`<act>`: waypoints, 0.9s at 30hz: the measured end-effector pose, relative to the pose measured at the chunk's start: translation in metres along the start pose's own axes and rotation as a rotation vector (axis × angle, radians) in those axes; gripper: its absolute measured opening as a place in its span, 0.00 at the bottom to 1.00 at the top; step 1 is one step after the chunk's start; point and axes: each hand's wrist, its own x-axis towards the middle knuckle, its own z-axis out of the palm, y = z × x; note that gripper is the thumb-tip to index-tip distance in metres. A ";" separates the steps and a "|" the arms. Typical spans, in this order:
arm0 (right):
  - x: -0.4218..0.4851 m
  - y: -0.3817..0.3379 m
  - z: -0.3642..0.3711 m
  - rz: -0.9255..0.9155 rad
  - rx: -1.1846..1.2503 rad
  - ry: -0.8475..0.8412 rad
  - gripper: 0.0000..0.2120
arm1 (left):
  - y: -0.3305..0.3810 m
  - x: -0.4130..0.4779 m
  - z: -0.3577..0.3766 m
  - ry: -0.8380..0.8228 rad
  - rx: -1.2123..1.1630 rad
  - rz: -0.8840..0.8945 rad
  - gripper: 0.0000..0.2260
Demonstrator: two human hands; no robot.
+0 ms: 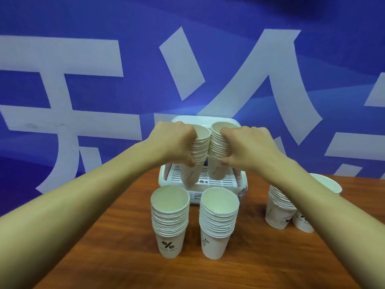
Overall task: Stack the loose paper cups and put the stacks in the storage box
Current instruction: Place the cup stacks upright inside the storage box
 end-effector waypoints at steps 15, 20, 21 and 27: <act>0.035 -0.025 0.097 0.067 -0.007 -0.053 0.16 | -0.018 0.033 0.088 -0.042 -0.093 -0.092 0.14; 0.048 -0.029 0.118 0.079 -0.002 -0.067 0.18 | -0.021 0.047 0.109 -0.035 -0.080 -0.143 0.13; 0.051 -0.030 0.122 0.083 -0.001 -0.071 0.16 | -0.022 0.049 0.113 -0.033 -0.071 -0.149 0.12; 0.067 -0.031 0.137 0.090 0.033 -0.113 0.16 | -0.032 0.060 0.131 -0.029 -0.115 -0.188 0.11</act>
